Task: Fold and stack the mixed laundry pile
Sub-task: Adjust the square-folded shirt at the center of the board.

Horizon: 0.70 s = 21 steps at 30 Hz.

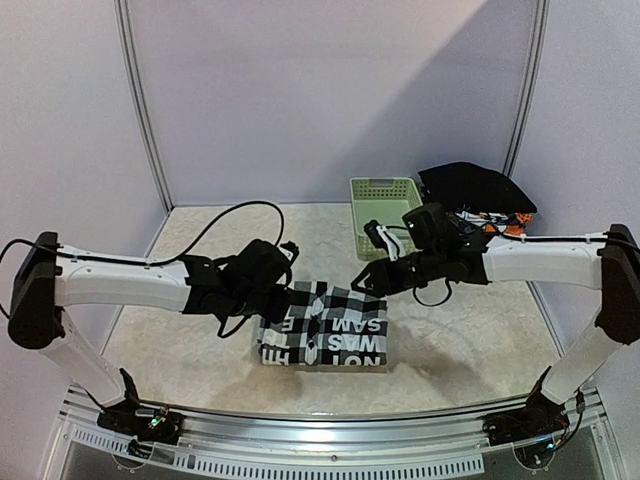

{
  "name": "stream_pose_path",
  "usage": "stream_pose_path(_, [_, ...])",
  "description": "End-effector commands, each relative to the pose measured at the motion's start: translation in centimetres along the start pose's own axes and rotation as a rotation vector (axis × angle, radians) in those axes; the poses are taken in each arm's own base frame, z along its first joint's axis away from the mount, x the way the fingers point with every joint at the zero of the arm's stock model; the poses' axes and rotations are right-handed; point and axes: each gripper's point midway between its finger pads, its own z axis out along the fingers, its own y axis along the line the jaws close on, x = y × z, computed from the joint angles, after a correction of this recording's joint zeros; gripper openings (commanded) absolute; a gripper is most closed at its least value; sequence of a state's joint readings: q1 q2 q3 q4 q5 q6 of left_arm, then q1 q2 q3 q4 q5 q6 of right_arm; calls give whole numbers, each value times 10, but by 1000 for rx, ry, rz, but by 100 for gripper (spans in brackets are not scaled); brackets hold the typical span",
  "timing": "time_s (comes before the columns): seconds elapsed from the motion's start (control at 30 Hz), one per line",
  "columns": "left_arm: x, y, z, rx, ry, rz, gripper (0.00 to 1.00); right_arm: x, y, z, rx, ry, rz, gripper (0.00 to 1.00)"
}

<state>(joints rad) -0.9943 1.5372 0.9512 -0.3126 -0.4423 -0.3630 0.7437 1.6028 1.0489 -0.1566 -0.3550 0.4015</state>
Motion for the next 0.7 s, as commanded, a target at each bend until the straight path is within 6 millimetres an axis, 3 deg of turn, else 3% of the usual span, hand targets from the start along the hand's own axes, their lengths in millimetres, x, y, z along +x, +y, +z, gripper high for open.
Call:
stream_pose_path(0.0, [-10,9,25,-30,15,34,51,52,18,3,-31,99,36,48])
stream_pose_path(0.1, [-8,13,39,-29,31,26,51,76,20,4,-28,123,48,48])
stream_pose_path(0.27, [1,17,54,-32,60,29,50,104,-2,2,29,133,97,47])
stream_pose_path(0.67, [19,21,65,-51,101,33,48,143,-39,17,139,201,128,47])
